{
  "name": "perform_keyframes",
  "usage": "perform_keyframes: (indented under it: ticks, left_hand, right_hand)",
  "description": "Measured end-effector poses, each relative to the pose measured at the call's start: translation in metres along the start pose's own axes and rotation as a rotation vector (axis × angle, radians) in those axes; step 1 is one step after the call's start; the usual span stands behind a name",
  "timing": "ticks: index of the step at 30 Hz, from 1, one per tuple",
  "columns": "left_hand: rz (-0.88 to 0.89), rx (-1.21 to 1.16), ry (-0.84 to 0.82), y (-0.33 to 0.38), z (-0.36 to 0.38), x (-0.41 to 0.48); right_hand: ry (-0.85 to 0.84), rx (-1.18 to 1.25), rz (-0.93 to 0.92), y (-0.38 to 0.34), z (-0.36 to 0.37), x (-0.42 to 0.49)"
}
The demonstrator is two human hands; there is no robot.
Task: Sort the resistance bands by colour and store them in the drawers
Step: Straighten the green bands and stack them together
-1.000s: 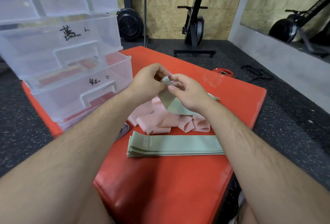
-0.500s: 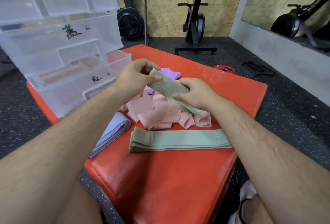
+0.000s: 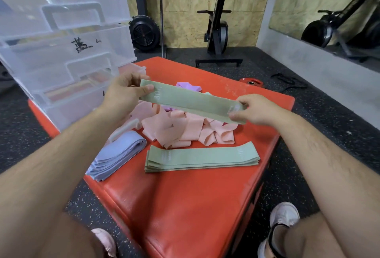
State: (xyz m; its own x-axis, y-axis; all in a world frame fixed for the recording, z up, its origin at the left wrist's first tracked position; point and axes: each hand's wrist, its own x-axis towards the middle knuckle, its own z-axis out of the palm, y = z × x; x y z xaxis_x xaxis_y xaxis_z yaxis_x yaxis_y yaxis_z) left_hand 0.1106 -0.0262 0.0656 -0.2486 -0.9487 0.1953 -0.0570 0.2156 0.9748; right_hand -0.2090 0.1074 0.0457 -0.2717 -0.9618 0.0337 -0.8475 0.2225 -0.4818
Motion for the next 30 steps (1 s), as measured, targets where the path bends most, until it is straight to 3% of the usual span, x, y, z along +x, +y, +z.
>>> perform_keyframes:
  ticks: [4,7,11,21,30]
  left_hand:
    - [-0.014,-0.042,0.001,0.0,0.002,-0.015]
    - [-0.055,-0.018,-0.034,-0.005,0.003,-0.027]
    - [-0.123,0.08,-0.075,-0.021,0.002,-0.043]
    - [-0.085,0.648,-0.098,-0.062,0.006,-0.069]
    - [-0.065,0.864,-0.132,-0.074,0.004,-0.08]
  right_hand:
    - [-0.083,0.595,0.133,0.014,-0.012,-0.022]
    - [-0.141,0.749,0.204,0.022,-0.018,-0.037]
    - [-0.142,0.703,0.245,0.029,-0.018,-0.055]
    - [-0.063,0.313,0.198,0.032,0.004,-0.075]
    - [-0.091,0.024,0.132,0.028,0.027,-0.071]
